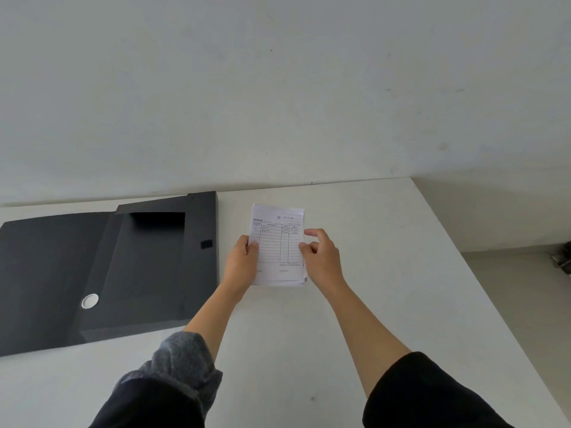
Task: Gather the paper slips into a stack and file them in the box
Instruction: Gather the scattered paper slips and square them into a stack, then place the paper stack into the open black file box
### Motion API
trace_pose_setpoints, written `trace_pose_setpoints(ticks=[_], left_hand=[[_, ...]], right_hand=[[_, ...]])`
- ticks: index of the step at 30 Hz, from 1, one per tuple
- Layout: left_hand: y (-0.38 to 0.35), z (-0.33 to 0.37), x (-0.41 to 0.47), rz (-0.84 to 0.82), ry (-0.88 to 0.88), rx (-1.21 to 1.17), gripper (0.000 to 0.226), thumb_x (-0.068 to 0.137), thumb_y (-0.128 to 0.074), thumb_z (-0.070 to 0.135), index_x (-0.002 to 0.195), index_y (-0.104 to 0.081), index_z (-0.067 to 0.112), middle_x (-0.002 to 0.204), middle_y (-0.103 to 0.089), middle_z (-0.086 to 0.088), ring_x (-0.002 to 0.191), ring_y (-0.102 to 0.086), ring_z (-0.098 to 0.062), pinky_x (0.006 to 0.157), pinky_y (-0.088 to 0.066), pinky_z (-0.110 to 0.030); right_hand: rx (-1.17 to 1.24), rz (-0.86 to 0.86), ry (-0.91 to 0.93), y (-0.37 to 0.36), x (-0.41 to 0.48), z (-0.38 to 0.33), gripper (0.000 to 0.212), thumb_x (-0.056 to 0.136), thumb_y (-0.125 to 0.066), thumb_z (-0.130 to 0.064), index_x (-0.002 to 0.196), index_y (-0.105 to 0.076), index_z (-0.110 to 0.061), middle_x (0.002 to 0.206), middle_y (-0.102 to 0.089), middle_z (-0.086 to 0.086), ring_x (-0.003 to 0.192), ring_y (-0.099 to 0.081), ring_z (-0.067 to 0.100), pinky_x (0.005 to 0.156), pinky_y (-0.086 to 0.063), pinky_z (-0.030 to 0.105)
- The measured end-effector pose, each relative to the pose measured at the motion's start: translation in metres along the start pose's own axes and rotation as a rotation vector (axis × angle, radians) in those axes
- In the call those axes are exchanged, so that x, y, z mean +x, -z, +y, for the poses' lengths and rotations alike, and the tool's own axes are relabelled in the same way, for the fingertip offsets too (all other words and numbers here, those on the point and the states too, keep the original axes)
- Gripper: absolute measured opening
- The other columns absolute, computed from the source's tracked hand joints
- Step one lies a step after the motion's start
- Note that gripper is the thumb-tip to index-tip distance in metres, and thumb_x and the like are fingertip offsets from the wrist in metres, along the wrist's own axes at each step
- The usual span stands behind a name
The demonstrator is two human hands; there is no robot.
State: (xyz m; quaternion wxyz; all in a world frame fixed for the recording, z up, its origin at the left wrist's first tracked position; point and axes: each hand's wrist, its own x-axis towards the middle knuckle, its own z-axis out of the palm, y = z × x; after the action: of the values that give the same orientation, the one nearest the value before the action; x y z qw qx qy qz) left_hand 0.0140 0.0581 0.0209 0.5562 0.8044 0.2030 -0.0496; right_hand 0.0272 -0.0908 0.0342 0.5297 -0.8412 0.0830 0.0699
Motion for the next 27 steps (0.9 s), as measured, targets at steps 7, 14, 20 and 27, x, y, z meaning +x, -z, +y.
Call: trace_pose_setpoints(ticks=[7,14,20,27], left_hand=[[0.08,-0.022,0.0,0.183,0.105,-0.248,0.017,0.094,-0.043,0.015,0.102,-0.058,0.015,0.092,-0.062,0.002,0.085,-0.059,-0.018,0.077,-0.046,-0.035],[0.203,-0.097,0.038,0.389,0.341,-0.412,0.02,0.092,-0.048,0.011,0.111,-0.055,0.008,0.111,-0.059,-0.009,0.101,-0.058,-0.028,0.091,-0.05,-0.046],[0.234,-0.125,0.075,0.221,0.327,-0.333,0.018,0.091,-0.051,0.008,0.108,-0.056,0.006,0.111,-0.063,-0.01,0.1,-0.062,-0.025,0.092,-0.052,-0.042],[0.233,-0.128,0.094,0.106,0.283,-0.143,0.008,0.089,-0.055,0.008,0.096,-0.056,0.01,0.105,-0.065,-0.01,0.099,-0.064,-0.028,0.09,-0.053,-0.044]], right_hand=[[0.034,-0.105,0.034,-0.052,-0.009,-0.029,0.021,0.096,-0.042,-0.018,0.105,-0.06,-0.011,0.088,-0.068,0.007,0.071,-0.063,0.02,0.073,-0.054,0.037],[-0.176,-0.307,-0.029,-0.156,-0.039,-0.029,0.057,0.088,-0.059,-0.032,0.138,-0.035,-0.019,0.14,-0.04,0.006,0.128,-0.04,0.022,0.105,-0.037,0.037],[-0.384,-0.096,-0.041,-0.212,-0.058,-0.023,0.068,0.095,-0.046,-0.036,0.149,-0.007,-0.024,0.153,-0.025,0.005,0.139,-0.028,0.024,0.11,-0.03,0.041],[-0.642,0.067,0.021,-0.224,-0.07,-0.018,0.061,0.097,-0.034,-0.041,0.149,-0.008,-0.023,0.153,-0.029,0.001,0.136,-0.033,0.022,0.102,-0.037,0.037]])
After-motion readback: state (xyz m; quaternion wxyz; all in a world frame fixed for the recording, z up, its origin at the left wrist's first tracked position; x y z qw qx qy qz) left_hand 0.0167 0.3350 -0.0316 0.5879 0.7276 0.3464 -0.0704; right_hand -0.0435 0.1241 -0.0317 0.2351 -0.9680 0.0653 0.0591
